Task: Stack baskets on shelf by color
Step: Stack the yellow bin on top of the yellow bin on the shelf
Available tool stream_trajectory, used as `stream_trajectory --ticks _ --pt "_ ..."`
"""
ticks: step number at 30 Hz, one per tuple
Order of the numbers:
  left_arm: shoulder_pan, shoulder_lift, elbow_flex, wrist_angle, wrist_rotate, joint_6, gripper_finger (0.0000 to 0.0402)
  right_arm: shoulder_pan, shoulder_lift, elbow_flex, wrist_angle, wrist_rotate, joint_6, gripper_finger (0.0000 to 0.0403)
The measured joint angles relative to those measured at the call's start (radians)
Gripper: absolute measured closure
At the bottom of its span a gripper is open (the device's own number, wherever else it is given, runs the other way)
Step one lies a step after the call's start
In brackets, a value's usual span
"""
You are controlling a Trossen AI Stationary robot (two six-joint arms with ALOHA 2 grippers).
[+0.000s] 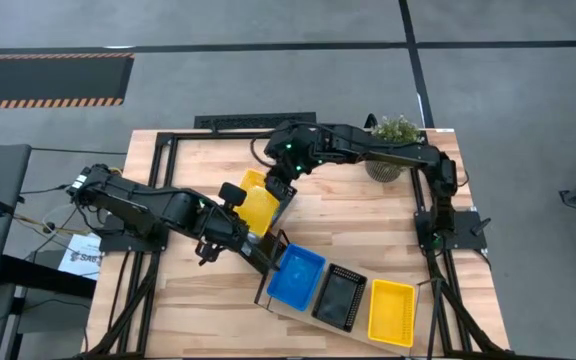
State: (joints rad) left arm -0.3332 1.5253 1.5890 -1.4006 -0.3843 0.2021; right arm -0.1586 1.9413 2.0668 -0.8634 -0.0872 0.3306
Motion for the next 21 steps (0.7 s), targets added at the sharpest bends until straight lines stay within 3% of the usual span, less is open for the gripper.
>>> stream_trajectory --ticks 21 --pt "0.0 0.0 0.0 0.009 -0.023 0.022 0.0401 0.011 0.01 0.0 -0.066 0.037 -0.052 0.0285"
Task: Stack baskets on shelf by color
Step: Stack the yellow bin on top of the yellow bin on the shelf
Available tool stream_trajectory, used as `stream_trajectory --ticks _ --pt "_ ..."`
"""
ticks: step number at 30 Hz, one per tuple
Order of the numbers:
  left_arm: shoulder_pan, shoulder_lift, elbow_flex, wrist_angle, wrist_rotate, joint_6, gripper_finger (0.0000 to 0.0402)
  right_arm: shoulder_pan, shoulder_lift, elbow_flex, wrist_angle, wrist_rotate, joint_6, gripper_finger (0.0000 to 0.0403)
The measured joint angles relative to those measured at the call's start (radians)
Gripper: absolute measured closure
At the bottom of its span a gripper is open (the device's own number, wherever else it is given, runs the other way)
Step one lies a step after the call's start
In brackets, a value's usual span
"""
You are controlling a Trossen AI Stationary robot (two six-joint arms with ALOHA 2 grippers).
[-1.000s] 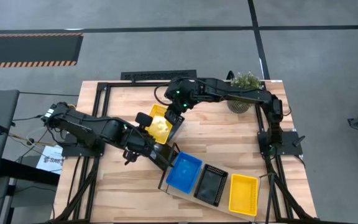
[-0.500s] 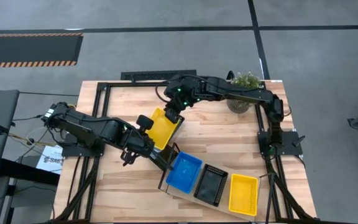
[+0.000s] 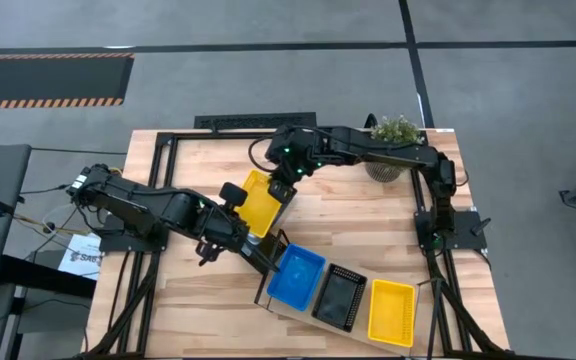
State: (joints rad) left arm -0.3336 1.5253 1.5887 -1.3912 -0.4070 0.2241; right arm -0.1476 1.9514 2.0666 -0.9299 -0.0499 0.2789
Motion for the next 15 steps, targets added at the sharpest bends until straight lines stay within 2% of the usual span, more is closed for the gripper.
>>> stream_trajectory --ticks 4,9,15 --pt "0.0 0.0 0.0 0.02 -0.002 0.0 0.0401 0.004 0.0 -0.007 -0.013 0.022 0.0 0.0307" --pt "0.0 0.0 0.0 0.046 -0.002 0.02 0.0401 0.013 0.0 -0.01 -0.027 0.049 -0.001 0.0384" --pt "0.0 0.0 -0.001 0.101 -0.092 0.023 0.0401 0.023 -0.001 -0.01 -0.045 0.061 -0.005 0.0393"
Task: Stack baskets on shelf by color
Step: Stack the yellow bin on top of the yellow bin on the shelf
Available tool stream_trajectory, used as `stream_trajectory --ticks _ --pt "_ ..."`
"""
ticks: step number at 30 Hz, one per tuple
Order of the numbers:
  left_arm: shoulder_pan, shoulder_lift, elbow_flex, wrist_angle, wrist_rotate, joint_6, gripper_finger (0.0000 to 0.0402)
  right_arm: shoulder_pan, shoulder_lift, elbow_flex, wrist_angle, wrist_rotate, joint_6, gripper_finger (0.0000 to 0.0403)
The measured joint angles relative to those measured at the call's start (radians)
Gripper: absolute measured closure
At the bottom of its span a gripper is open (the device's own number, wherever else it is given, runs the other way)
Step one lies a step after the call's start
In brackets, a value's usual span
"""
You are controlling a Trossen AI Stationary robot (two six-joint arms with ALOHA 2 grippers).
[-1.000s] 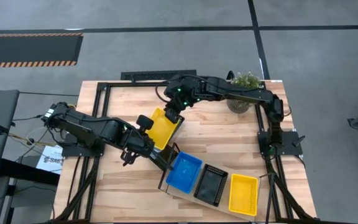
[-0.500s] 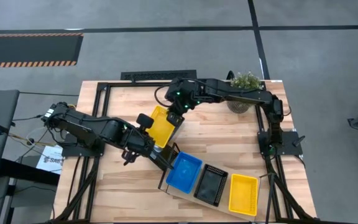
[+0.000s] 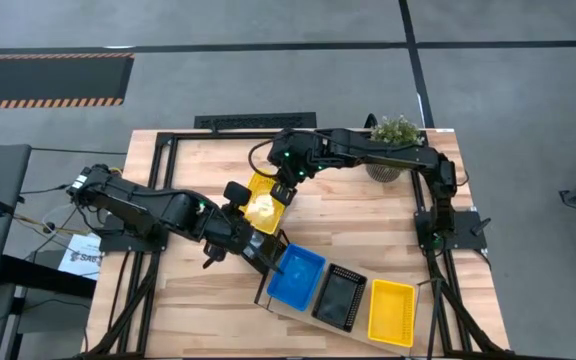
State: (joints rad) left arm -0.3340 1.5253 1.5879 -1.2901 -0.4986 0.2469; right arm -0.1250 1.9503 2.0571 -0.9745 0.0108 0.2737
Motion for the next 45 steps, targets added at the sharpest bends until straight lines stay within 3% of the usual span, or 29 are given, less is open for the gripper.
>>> stream_trajectory --ticks 4,9,16,22,25,29,34,37,40,45 --pt "0.001 -0.001 0.002 -0.002 -0.028 -0.019 0.0381 0.003 -0.003 0.0 -0.003 0.005 -0.011 0.0396" --pt "-0.005 -0.003 0.09 -0.042 -0.042 -0.085 0.0309 -0.016 -0.021 0.0 -0.009 -0.012 -0.042 0.0396" --pt "-0.012 -0.003 0.348 -0.1 -0.068 -0.167 0.0191 -0.078 -0.103 0.0 -0.104 -0.017 -0.129 0.04" --pt "-0.038 -0.005 0.575 -0.149 -0.072 -0.254 0.0151 -0.07 -0.253 0.0 -0.353 -0.033 -0.21 0.04" --pt "-0.05 -0.005 0.653 -0.184 -0.072 -0.311 0.0149 0.034 -0.331 0.0 -0.475 -0.074 -0.202 0.04" --pt "-0.067 -0.005 0.708 -0.222 -0.069 -0.35 0.0149 0.241 -0.426 -0.049 -0.528 -0.019 -0.006 0.04" --pt "-0.087 -0.003 0.713 -0.253 -0.066 -0.368 0.0149 0.533 -0.561 -0.308 -0.51 0.063 0.33 0.04" --pt "-0.098 -0.003 0.713 -0.273 -0.065 -0.372 0.0148 0.686 -0.647 -0.506 -0.377 0.066 0.483 0.0397" --pt "-0.099 -0.003 0.713 -0.276 -0.065 -0.374 0.0148 0.806 -0.72 -0.689 -0.137 0.079 0.581 0.0393" --pt "-0.099 -0.003 0.713 -0.276 -0.066 -0.374 0.0148 0.905 -0.762 -0.906 0.031 0.121 0.723 0.0398"
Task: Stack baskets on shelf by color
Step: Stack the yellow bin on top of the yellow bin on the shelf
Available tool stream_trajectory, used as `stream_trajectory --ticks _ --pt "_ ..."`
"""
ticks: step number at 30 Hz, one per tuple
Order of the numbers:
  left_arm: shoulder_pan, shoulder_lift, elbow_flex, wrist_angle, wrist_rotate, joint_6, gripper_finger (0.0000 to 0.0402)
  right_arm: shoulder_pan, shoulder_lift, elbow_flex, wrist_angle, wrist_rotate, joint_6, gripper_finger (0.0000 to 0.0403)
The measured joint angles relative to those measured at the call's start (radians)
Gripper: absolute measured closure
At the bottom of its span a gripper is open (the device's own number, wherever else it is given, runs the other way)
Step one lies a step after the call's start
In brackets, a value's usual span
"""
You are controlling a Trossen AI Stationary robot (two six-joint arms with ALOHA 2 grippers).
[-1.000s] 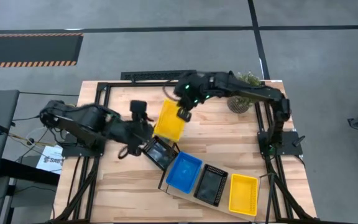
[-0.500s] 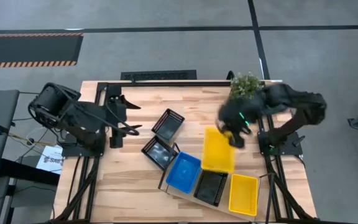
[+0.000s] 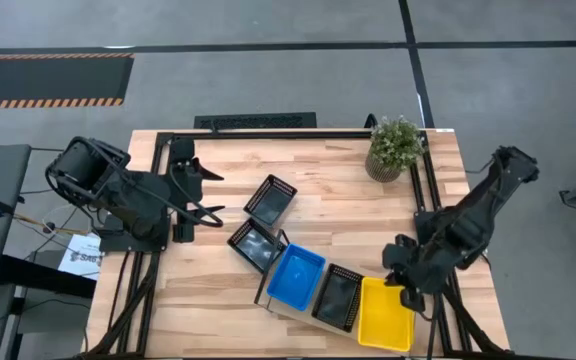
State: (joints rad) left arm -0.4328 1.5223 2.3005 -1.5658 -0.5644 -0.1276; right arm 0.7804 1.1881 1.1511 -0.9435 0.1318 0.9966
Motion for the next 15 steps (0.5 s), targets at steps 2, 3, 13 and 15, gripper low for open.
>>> stream_trajectory --ticks 2,3,13,15 --pt "0.0 0.0 0.0 0.0 0.0 0.002 0.0148 0.025 0.003 -0.051 0.006 0.014 0.037 0.0397" --pt "0.0 0.0 0.0 0.0 0.0 0.005 0.0148 0.041 0.003 -0.071 0.01 0.028 0.053 0.0395" --pt "0.001 0.0 0.0 0.002 -0.031 0.011 0.0148 0.187 -0.066 -0.1 -0.003 0.182 0.199 0.0398" --pt "0.001 0.0 0.0 0.003 -0.047 0.013 0.0148 0.211 -0.066 -0.1 -0.039 0.182 0.234 0.0395"
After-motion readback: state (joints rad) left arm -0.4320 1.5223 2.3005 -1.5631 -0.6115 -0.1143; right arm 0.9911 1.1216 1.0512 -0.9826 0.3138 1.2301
